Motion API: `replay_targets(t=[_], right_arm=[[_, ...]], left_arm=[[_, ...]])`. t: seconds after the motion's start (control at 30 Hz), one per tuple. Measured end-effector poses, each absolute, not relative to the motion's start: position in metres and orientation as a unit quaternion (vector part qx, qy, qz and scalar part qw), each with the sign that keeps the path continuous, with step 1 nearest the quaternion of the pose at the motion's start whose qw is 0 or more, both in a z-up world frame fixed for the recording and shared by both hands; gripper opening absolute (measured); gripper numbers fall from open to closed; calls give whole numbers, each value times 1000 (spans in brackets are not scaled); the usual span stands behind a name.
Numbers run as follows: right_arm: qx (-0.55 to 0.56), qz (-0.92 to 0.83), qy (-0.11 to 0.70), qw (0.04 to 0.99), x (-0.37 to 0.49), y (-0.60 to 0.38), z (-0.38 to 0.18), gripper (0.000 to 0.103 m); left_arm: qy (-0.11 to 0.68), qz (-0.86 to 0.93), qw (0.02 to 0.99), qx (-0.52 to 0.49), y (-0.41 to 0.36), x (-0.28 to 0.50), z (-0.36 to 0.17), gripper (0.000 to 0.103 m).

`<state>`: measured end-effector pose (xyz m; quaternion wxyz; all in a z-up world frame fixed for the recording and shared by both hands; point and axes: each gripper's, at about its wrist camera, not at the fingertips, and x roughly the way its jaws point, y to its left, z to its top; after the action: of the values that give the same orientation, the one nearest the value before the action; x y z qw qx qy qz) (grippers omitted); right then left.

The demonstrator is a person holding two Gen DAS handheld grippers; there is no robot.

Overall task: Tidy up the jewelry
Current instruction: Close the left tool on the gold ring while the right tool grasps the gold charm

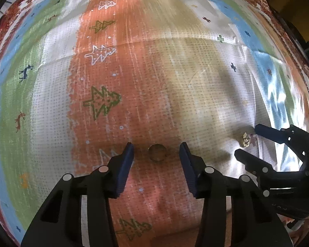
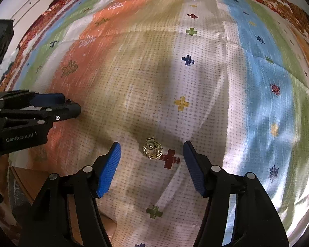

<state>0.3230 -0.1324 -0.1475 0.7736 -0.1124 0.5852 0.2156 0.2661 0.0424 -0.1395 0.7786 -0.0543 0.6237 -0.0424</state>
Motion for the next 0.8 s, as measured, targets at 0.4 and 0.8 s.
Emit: replay_targets(t=[0.4, 0.8], right_arm=[[-118, 213, 586, 773, 323, -135, -149, 33], [-119, 217, 584, 773, 322, -136, -149, 17]], left_arm=[[622, -32, 781, -39, 39, 265, -143, 20], [619, -37, 784, -35, 37, 266, -141, 19]])
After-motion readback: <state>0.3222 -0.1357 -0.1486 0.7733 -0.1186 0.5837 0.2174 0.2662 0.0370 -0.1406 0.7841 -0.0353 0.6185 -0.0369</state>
